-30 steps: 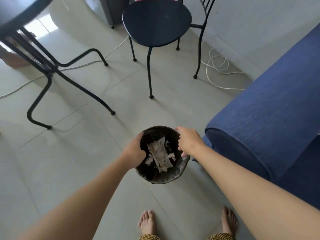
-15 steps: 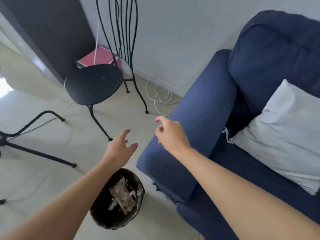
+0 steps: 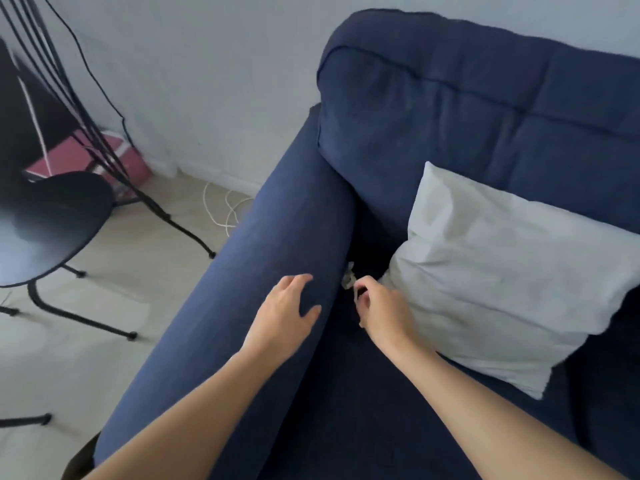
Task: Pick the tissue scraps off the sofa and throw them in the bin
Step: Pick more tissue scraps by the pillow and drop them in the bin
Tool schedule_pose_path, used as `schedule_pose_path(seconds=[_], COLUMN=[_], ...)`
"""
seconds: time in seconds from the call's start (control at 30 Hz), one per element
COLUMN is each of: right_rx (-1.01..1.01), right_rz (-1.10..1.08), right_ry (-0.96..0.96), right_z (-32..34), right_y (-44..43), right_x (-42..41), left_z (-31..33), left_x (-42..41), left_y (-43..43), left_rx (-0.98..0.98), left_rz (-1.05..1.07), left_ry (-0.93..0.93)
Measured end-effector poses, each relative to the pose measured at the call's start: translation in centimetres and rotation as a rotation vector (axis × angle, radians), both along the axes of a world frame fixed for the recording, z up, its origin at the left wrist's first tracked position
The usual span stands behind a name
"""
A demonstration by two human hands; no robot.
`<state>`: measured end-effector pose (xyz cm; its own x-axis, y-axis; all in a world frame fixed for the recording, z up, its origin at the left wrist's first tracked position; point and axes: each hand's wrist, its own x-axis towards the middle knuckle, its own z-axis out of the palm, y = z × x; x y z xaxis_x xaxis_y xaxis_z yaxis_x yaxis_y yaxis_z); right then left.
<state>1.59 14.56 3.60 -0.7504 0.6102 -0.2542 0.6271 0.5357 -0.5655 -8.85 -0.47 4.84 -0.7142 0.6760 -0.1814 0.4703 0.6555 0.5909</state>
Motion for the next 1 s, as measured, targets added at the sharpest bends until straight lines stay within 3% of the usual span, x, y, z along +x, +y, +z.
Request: schedule_pose_path(seconds=[0.27,0.4,0.6,0.73,1.0], right_rx=[-0.045,-0.086,-0.078,-0.032,-0.055], right_rz=[0.001,0.015,0.072,0.093,0.085], right_ry=[0.004,0.013,0.033,0.060,0.024], right_z=[-6.2,-8.7,-11.5,-12.6,-12.1], right_y=[7.0,9.0,10.9,11.9,12.1], right_x=[0.1,-1.3,-1.7,-1.4,-1.9], left_z=[-8.5,-13.4,-17.9,-18.8,-17.6], left_x=[0.0,-1.5,-2.8,-3.3,-2.0], left_y=[12.1,16.4,20.3,22.3,21.1], left_rx=[-0.327,-0.480,-0.621,-0.740,-0.858], left_rz=[-0.175,-0.138,-0.160,-0.201,-0.306], left_ry=[-0.036,-0.092,-0.014,-0.014,0.217])
